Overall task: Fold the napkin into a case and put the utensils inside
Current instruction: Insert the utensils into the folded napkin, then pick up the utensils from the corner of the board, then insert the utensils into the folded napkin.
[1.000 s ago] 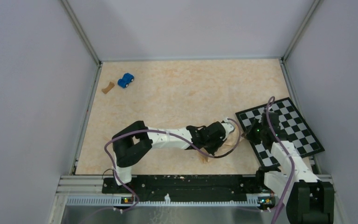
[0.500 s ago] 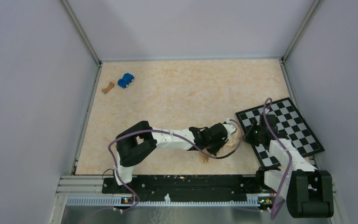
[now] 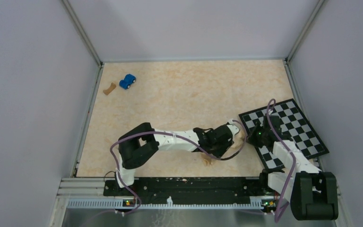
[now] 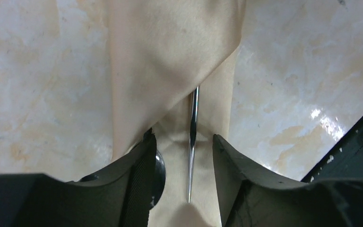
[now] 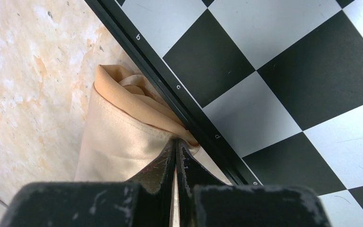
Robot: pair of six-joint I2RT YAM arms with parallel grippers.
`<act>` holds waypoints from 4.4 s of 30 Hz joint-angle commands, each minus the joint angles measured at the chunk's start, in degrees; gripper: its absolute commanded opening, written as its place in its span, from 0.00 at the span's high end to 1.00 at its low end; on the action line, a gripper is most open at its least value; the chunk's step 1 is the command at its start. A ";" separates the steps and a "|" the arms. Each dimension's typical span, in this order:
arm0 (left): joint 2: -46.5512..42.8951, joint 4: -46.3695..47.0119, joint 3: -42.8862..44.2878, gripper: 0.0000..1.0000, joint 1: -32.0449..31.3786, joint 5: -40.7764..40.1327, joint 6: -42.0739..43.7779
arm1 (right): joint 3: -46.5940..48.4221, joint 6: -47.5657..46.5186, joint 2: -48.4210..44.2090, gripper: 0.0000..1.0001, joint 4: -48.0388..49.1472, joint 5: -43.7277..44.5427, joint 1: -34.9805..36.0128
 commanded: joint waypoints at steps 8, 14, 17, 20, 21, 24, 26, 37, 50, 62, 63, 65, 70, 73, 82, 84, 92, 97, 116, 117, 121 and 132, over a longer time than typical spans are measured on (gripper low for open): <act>-28.67 -11.91 -12.71 0.37 5.65 -11.05 -18.14 | -0.13 -1.01 0.47 1.00 1.66 -0.90 -0.23; -48.34 -28.25 -26.20 0.14 28.75 -18.35 -39.93 | -0.06 -1.35 0.53 1.00 1.79 -1.72 -0.27; -58.85 -37.43 -29.82 0.08 43.11 -24.78 -44.44 | -0.10 -1.36 0.16 1.00 1.75 -2.09 -0.26; -65.07 -40.46 -31.57 0.01 55.92 -27.93 -42.19 | -0.17 -1.29 0.03 1.00 1.82 -2.52 -0.25; -65.69 -39.71 -32.10 0.01 59.69 -27.82 -39.80 | -0.23 -1.35 -0.04 1.00 1.70 -2.61 -0.25; -63.70 -35.50 -32.83 0.01 67.60 -25.93 -35.76 | -0.60 -1.28 -0.40 1.00 2.01 -3.11 -0.26; -59.81 -32.21 -32.97 0.01 74.34 -23.21 -33.06 | -0.77 -1.26 -0.49 1.00 2.20 -3.35 -0.24; -38.97 -26.81 -29.60 0.09 85.43 -16.48 -26.37 | -0.20 -1.66 -0.10 1.00 1.95 -4.02 -0.23; -34.01 -14.53 -36.63 0.26 85.51 -13.06 -24.38 | -0.43 -1.31 -0.53 1.00 1.87 -3.74 -0.26; -33.38 -10.25 -38.78 0.85 86.70 -7.54 -21.33 | -0.43 -1.02 -2.49 1.00 1.25 -3.65 -0.26; -33.47 -10.25 -38.92 0.90 86.62 -6.27 -20.98 | -0.45 -1.04 -2.44 1.00 1.32 -3.69 -0.27; -33.58 -8.91 -40.06 0.95 86.61 -3.56 -20.16 | -0.55 -1.10 -2.36 1.00 1.43 -3.73 -0.23; -36.71 -6.29 -41.34 1.00 86.00 1.76 -17.06 | -0.54 -1.20 -2.26 1.00 1.52 -3.74 -0.27; -40.83 -5.64 -39.95 1.00 82.01 3.46 -12.41 | -0.74 -1.18 -2.28 1.00 1.71 -3.58 -0.25; -50.62 -2.90 -31.64 1.00 50.00 20.27 6.57 | -0.50 -1.20 -1.82 1.00 1.86 -2.93 -0.26; -48.48 -5.22 -28.07 1.00 42.11 21.39 9.69 | -0.32 -1.31 -1.73 1.00 1.79 -2.78 -0.27; -27.02 -17.90 -9.27 1.00 14.36 13.80 17.24 | -0.68 -1.16 -1.54 1.00 1.92 -2.75 -0.27; -16.04 -18.05 -0.46 1.00 8.44 16.34 16.06 | -0.72 -0.99 -1.58 1.00 1.87 -2.51 -0.20; 4.90 -21.15 15.23 1.00 5.07 16.25 12.75 | -1.15 -0.73 -1.77 1.00 2.38 -2.52 -0.22; 5.79 -21.81 16.23 1.00 5.05 16.01 12.51 | -1.13 -0.73 -1.67 1.00 2.33 -2.56 -0.27; 8.07 -23.00 18.71 1.00 5.05 14.76 10.92 | -1.19 -0.83 -1.71 1.00 2.35 -2.57 -0.22; 10.14 -23.66 21.76 0.90 5.09 12.79 6.55 | -1.58 -0.69 -1.42 1.00 2.92 -2.77 -0.26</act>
